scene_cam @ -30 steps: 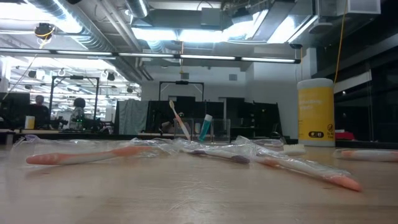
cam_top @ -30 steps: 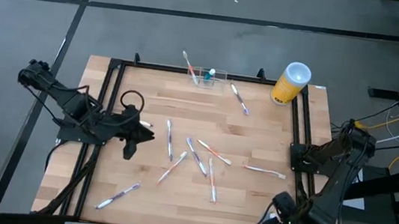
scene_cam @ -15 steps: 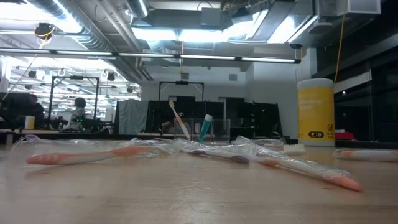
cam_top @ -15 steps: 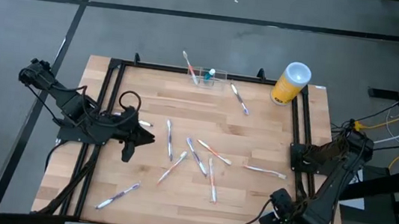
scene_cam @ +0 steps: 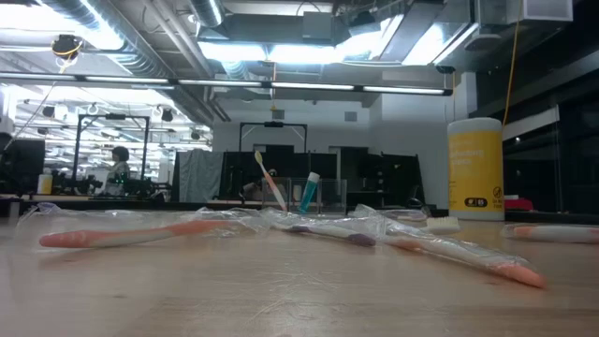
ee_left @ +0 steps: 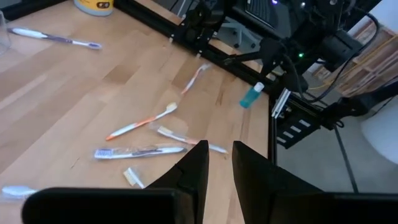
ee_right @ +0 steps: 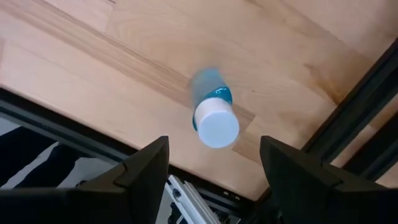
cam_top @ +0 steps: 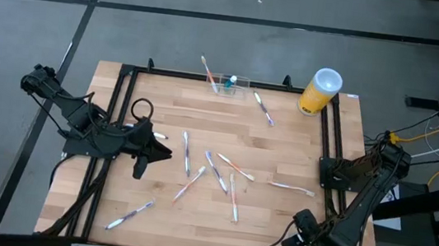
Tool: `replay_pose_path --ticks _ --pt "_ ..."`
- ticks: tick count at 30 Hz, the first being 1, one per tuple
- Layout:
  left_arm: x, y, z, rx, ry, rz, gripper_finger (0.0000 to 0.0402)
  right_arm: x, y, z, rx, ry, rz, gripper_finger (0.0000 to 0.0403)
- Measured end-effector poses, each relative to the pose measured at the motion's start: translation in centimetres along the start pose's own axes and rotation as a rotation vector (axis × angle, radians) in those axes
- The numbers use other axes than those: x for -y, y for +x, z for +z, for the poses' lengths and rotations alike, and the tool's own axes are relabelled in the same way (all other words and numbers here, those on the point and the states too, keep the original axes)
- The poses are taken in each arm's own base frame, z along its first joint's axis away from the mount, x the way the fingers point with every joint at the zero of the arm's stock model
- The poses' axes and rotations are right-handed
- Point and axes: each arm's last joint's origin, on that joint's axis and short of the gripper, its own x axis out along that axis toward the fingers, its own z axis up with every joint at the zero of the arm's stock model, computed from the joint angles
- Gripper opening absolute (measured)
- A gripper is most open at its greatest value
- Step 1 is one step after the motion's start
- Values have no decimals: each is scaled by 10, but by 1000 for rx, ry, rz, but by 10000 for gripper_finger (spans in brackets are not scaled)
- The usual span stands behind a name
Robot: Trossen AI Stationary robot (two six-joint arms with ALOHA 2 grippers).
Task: Pick & Place toothbrushing station
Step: Put the blue mouthwash into the transparent organizer
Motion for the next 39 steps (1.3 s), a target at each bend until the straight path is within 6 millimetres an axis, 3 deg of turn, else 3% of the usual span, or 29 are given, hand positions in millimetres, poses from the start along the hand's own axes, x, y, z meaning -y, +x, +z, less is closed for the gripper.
replay_pose_path --ticks 13,24,39 --pt "1 0 1 10 -14 -15 68 1 6 1 31 -14 22 251" --pt "1 0 1 9 -11 -16 68 1 6 0 30 -20 24 178" --pt "6 -1 3 24 -19 -67 68 5 14 2 38 -24 5 143"
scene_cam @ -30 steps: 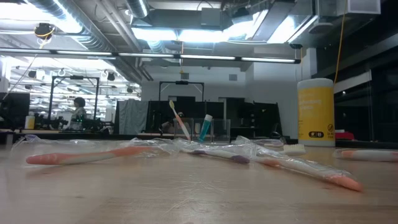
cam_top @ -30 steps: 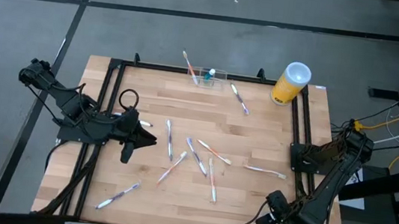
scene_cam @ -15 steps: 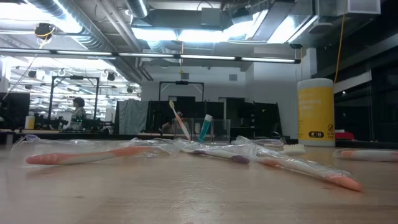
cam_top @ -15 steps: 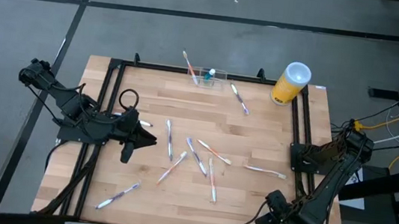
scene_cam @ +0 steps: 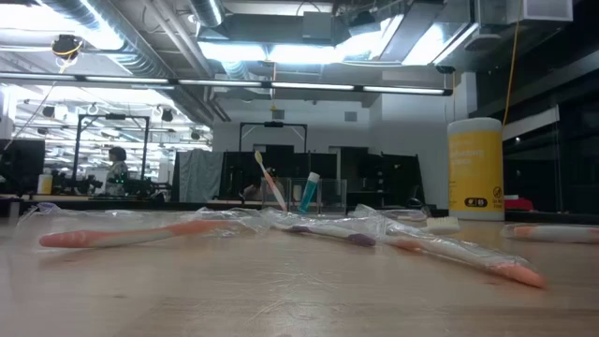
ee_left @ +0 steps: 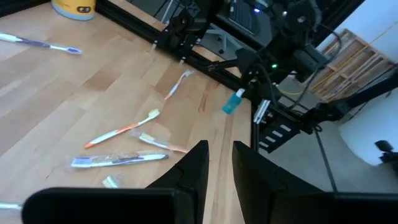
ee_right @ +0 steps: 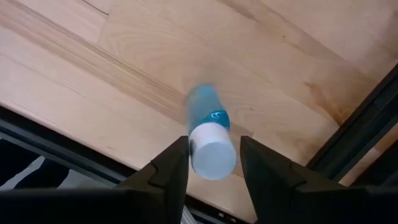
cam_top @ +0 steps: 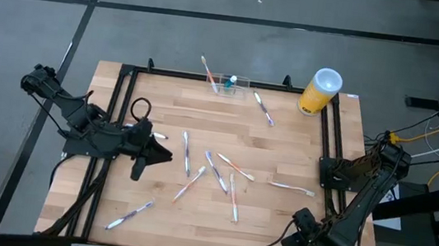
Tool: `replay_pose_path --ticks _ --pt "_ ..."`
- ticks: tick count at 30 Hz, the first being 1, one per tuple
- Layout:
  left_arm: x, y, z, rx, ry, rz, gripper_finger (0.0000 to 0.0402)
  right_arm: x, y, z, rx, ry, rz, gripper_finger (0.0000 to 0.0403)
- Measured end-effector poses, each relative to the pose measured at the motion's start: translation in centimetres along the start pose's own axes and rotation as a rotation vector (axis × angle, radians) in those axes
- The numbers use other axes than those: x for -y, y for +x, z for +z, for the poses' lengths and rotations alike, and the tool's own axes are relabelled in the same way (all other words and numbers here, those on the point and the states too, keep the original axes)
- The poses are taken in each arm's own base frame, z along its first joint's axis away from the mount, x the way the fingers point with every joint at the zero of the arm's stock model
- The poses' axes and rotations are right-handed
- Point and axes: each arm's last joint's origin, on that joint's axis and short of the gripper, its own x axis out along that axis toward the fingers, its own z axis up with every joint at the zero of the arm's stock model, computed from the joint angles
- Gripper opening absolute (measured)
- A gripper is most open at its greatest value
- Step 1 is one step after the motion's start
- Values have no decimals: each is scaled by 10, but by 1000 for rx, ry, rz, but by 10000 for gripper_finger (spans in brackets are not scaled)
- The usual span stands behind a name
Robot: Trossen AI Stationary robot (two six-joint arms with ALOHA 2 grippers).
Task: Pick & Place toothbrushing station
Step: Put the blue mouthwash into the transparent organizer
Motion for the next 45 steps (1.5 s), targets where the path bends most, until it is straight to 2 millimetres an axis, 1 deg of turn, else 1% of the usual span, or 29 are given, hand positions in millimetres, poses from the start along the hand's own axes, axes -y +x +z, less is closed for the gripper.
replay_pose_path --ticks 3,8,16,19,22,25,29,32,34,37,41,43,45 --pt "1 -1 -1 -2 2 -7 68 0 0 0 -1 0 3 130" --pt "2 -1 -1 0 3 -7 68 -2 0 -1 -6 -3 19 94" --pt "3 -1 0 17 -6 -15 68 -9 -3 0 44 2 111 93" --pt "3 -1 0 18 -7 -15 68 -19 -11 8 117 9 179 93" --pt "3 -1 0 20 -7 -13 68 -32 -20 26 228 12 245 93" --pt "2 -1 0 26 -5 0 68 -48 -34 52 357 -6 303 93" --pt "-2 -1 -2 19 19 55 68 -67 -59 97 553 -63 338 93" --pt "-6 -3 -6 13 41 124 68 -77 -82 134 669 -162 326 93" --pt "-9 -5 -8 19 47 170 68 -76 -97 159 715 -241 289 93" --pt "-15 -12 -8 32 36 211 68 -66 -120 200 751 -320 244 93" --pt "-20 -28 -7 83 30 245 68 -33 -147 259 767 -345 234 93" --pt "-25 -37 -6 112 27 266 68 -17 -156 290 770 -334 275 93" --pt "-29 -43 -5 129 32 288 68 -1 -162 322 769 -322 316 93"
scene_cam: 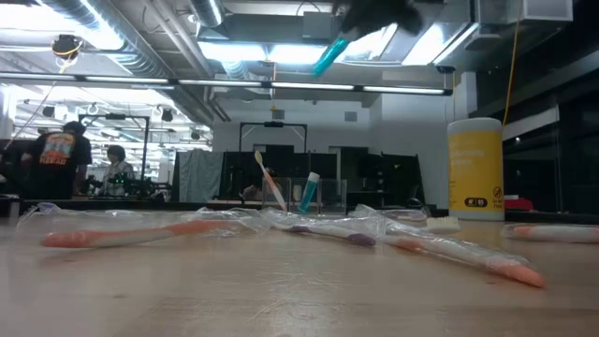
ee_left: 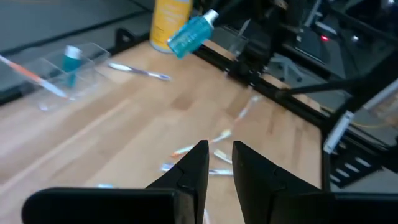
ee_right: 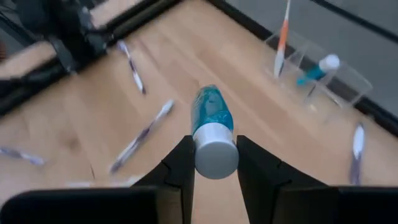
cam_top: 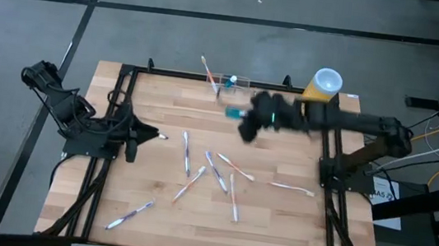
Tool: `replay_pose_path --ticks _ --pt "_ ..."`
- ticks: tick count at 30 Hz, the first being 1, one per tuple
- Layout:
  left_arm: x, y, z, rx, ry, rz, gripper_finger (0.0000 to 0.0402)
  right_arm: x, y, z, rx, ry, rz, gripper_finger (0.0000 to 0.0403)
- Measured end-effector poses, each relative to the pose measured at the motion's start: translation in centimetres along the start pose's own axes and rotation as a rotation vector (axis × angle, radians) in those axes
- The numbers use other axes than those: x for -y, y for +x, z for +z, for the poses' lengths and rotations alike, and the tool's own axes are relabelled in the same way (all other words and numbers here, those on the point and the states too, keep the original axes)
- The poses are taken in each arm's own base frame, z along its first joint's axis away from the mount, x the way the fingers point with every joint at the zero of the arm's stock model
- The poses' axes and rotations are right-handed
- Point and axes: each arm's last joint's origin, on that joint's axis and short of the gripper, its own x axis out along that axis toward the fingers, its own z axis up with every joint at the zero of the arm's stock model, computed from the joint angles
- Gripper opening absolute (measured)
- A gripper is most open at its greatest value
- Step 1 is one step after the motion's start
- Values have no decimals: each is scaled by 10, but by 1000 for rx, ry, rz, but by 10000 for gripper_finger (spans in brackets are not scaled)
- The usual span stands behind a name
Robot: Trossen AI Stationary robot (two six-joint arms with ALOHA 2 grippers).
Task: Pick & Place toothbrushing station
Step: Put the blue mouthwash into the transparent organizer
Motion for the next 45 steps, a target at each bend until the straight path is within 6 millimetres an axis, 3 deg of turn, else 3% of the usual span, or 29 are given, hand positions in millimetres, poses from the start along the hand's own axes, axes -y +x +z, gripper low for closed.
replay_pose_path --ticks 4,7,12,21,26,30,45 --pt "-7 -2 1 32 20 56 68 52 23 34 22 81 53 93" --pt "-12 -2 3 55 45 96 68 86 47 44 -21 123 53 93" --pt "-16 2 7 90 81 162 68 119 80 55 -104 148 70 93" --pt "-23 9 14 115 76 240 68 121 112 96 -249 -36 -34 93" --pt "-23 13 17 136 48 257 68 136 127 107 -366 -116 -84 93" --pt "-24 14 19 149 38 268 68 146 133 119 -337 -138 -87 93" --pt "-27 18 22 130 13 272 68 156 165 115 -356 -192 -64 93"
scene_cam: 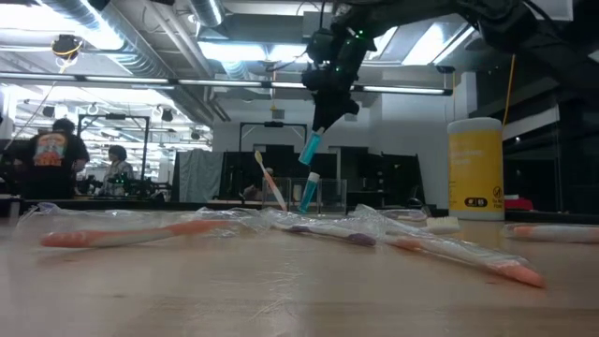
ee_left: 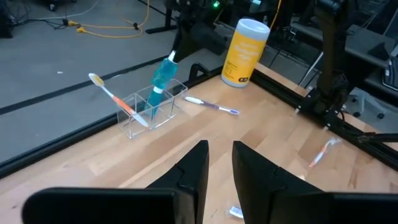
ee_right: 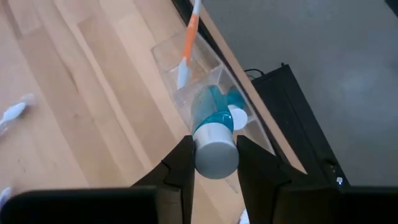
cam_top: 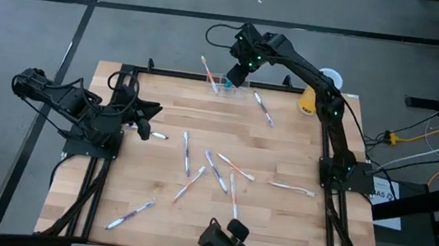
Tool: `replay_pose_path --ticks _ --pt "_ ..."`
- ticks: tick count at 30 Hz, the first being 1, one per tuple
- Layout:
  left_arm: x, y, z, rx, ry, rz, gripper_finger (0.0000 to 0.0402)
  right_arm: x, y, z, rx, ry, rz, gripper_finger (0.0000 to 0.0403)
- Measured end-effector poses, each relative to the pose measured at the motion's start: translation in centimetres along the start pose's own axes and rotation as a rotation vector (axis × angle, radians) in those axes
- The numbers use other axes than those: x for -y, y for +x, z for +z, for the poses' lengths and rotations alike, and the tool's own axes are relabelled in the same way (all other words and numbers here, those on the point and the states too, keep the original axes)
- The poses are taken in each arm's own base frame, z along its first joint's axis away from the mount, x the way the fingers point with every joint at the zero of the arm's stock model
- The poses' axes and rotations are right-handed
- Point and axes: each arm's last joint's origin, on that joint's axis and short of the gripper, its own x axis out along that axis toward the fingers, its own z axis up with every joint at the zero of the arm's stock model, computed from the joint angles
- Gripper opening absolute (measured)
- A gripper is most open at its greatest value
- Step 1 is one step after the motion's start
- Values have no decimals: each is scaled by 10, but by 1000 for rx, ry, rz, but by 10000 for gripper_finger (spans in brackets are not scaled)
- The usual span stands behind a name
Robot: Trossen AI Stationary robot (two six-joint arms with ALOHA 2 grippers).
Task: Pick & Place toothbrushing station
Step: Put the blue mouthwash into the transparent organizer
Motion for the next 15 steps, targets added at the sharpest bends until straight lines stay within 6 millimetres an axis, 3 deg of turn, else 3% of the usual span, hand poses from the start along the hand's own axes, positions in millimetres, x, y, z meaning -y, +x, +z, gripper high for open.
replay_pose_path --ticks 6,15 --pt "0 0 0 -1 -2 1 68 2 18 -2 -45 -23 -19 93" --pt "0 0 0 -1 -2 1 68 1 30 1 -31 -48 -21 93"
